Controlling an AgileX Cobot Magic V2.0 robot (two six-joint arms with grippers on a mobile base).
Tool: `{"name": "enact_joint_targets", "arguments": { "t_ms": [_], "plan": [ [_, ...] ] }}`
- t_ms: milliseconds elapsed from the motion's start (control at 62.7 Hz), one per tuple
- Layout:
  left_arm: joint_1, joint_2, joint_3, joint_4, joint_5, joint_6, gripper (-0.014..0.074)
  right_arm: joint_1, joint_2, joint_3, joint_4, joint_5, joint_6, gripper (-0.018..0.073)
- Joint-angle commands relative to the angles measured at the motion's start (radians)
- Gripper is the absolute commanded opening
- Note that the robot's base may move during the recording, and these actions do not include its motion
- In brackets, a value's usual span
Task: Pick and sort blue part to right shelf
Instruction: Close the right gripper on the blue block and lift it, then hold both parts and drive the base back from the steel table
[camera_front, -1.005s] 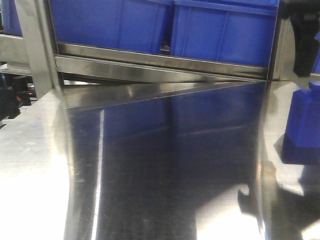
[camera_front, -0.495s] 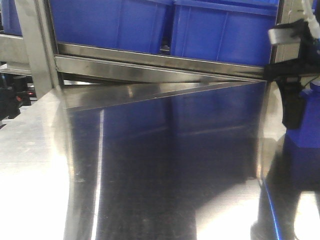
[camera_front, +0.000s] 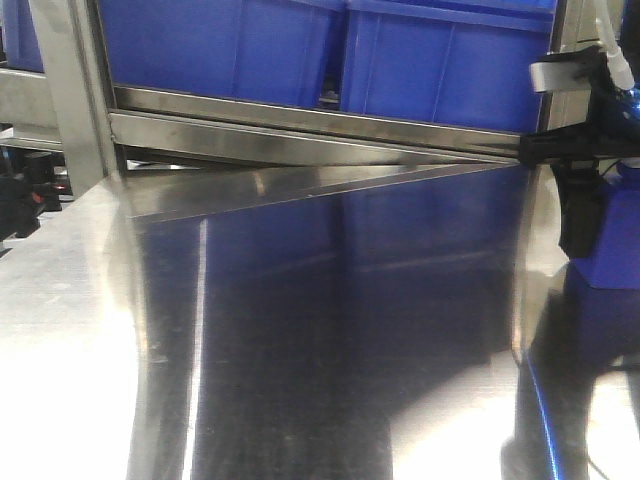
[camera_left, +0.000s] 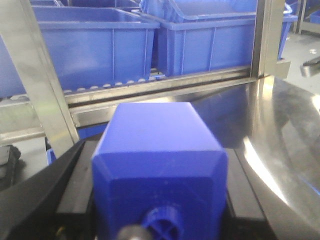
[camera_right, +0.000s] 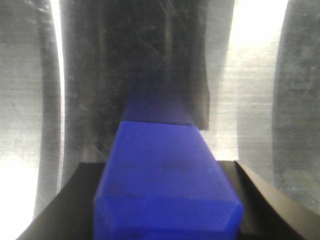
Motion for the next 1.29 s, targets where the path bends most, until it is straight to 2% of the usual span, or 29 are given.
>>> {"name": "enact_joint_targets", "arguments": {
  "t_ms": [0,511,654,1021,1276],
  "plan": [
    [-0.006,-0.006,-0.025,0.026,-0.048,-0.01,0.0321,-0.002,-0.089,-0.009,-0.006,-0.025,-0.013,0.0194],
    [-0.006,-0.373,0.066,0.026,0.122,-0.01,0.0321,0.059,-0.582,0.396,-0.041,-0.363,-0.048,0.0194],
    [-0.006,-0.415,0.079,0.028,0.129,-0.01,0.0321,0.066,-0.741,0.501,-0.041,-0.425,-0.081,0.0194],
    [-0.006,-0.409,0.083,0.028,0.127,-0.01,0.0321,0.066,-1.209,0.715,-0.052,-0.444,-0.139,0.0194],
    [-0.006,-0.409,0.083,0.028,0.127,-0.01,0.0321,0.066,-1.509,0.732,-0.052,-0.41,-0.167,0.0194]
  ]
}}
